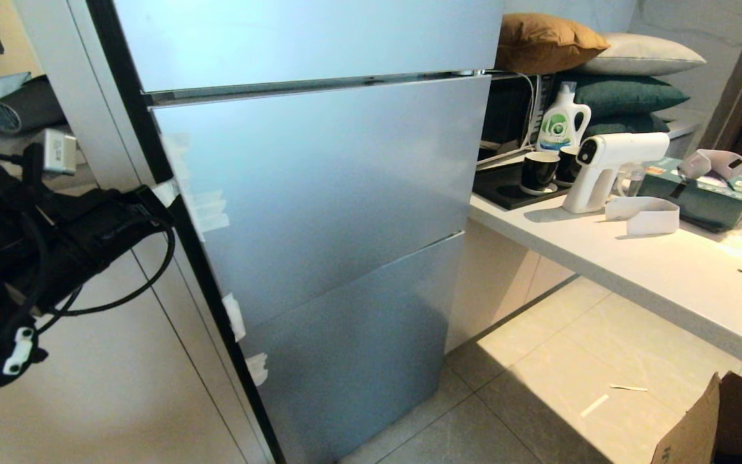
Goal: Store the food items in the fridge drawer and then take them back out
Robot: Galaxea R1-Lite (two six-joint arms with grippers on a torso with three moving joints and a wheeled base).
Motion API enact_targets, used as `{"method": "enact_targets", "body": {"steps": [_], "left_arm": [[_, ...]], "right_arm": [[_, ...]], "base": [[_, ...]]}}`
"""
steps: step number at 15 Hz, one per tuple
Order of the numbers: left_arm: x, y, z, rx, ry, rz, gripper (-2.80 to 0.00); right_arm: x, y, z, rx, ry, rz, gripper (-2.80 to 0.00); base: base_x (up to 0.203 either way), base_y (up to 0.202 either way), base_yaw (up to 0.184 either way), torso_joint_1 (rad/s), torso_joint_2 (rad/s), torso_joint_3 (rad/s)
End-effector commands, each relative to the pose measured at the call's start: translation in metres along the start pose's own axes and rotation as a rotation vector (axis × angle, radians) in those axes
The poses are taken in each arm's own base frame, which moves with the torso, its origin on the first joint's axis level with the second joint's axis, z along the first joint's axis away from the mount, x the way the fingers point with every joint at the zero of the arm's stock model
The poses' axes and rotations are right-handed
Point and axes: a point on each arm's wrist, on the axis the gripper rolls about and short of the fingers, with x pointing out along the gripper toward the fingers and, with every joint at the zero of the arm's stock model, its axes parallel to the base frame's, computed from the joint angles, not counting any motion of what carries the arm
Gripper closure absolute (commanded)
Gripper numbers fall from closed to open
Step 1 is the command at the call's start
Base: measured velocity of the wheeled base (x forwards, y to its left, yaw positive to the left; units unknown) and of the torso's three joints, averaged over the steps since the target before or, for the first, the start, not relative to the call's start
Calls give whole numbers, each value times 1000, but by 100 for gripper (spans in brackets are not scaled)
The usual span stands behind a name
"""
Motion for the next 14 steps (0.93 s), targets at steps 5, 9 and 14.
{"method": "enact_targets", "body": {"steps": [5,9,14], "left_arm": [[-18,-7,-4,40,23,-2,0],[-46,-25,-10,79,64,-57,0],[-75,-67,-17,127,85,-206,0]], "right_arm": [[2,0,-9,-1,30,-1,0],[2,0,-9,0,30,-1,0],[2,0,-9,0,30,-1,0]], "base": [[0,0,0,0,0,0],[0,0,0,0,0,0],[0,0,0,0,0,0]]}}
